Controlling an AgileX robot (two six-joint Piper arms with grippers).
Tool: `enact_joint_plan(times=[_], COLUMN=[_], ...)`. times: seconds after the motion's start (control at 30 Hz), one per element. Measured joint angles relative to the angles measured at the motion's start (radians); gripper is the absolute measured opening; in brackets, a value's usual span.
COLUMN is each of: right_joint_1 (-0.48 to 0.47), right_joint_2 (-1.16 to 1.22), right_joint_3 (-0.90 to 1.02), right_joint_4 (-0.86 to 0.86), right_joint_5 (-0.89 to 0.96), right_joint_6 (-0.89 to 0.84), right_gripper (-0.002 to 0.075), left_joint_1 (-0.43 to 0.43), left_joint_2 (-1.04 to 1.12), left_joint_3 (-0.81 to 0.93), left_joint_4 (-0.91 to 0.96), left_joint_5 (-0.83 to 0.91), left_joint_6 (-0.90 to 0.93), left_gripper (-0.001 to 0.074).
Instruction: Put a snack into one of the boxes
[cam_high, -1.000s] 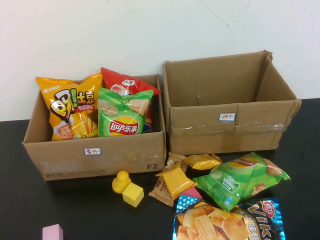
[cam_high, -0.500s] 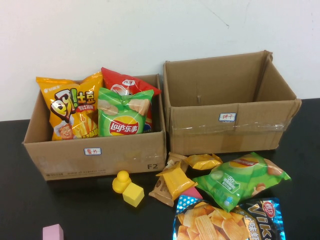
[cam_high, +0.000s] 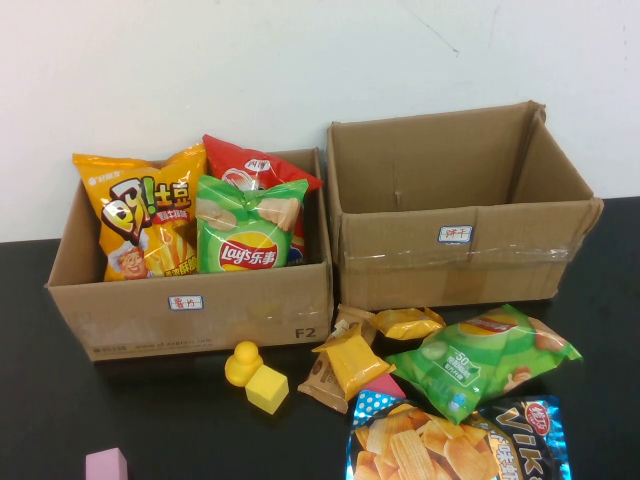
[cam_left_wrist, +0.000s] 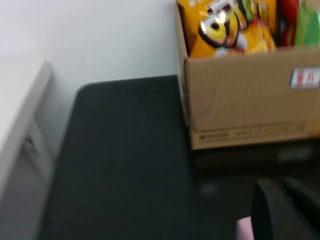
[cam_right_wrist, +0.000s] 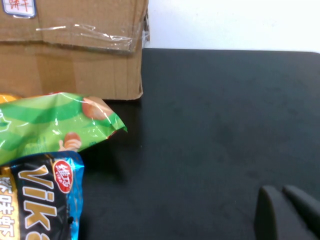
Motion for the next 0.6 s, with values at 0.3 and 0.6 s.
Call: enact_joint_plan(times=[0.3,0.6], right_joint_1=[0.000,0.000], right_joint_2=[0.000,0.000], right_joint_3=[0.000,0.000], right_joint_4=[0.000,0.000], right_joint_5=[0.000,0.000], right_joint_6=[0.000,0.000], right_gripper=[0.0001,0.0001], left_joint_1=[0.000,0.000], left_joint_2=[0.000,0.000], left_joint_3=[-0.002,-0.002], left_joint_4=[-0.041,-0.046], left_joint_5=[0.006,0.008], left_joint_6=[0.209,0.209], left_gripper=[-0.0002,-0.0002])
